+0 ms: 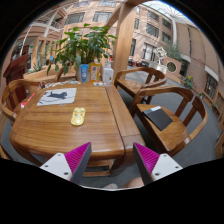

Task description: Arrange mouse

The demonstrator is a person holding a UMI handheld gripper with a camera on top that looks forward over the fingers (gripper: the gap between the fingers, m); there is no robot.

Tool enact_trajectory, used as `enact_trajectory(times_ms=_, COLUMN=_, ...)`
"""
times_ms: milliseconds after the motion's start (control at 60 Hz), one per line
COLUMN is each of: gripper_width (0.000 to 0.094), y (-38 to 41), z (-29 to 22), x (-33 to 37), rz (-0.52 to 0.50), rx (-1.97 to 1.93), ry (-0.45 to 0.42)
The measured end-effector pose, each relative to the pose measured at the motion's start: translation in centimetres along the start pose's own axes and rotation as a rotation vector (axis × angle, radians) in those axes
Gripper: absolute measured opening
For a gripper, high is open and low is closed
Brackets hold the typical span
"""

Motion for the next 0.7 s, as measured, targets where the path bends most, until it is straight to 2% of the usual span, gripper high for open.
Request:
enact_trajectory(times_ms=133, gripper_width=0.0858, y=5.2, z=-0.1, x=-2.6, rz=-0.088, rx=-0.002, ry=-0.013)
enact_trajectory(times_ms=267, gripper_width=0.0858, y=9.0, z=-2.5, x=-6.3, rz=-0.144, rx=-0.001, ry=-0.035)
enact_trajectory(times_ms=550, gripper_width=0.0852, y=12.3, z=-8.3, x=-15.2, rz=-0.127, rx=-0.011, ry=-0.045)
enact_trajectory(times_ms=667, gripper_width=0.0815, y=12.9, z=-8.4, x=-17.2, rz=-0.142, rx=-0.031, ry=-0.012)
enact_trajectory(times_ms=700, gripper_width=0.0780, y=13.2, z=-8.7, x=-17.4, rz=-0.152, rx=-0.041, ry=-0.025)
Point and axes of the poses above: the point between the fingertips, and its own axes, seen from behind it with the camera up: y to the left, z down, x backward, against the way the camera looks, the point moved 4 cm from there along x, backward, against the way the camera looks, and after that the axes turned 9 degrees about x, right-handed, at the moved point
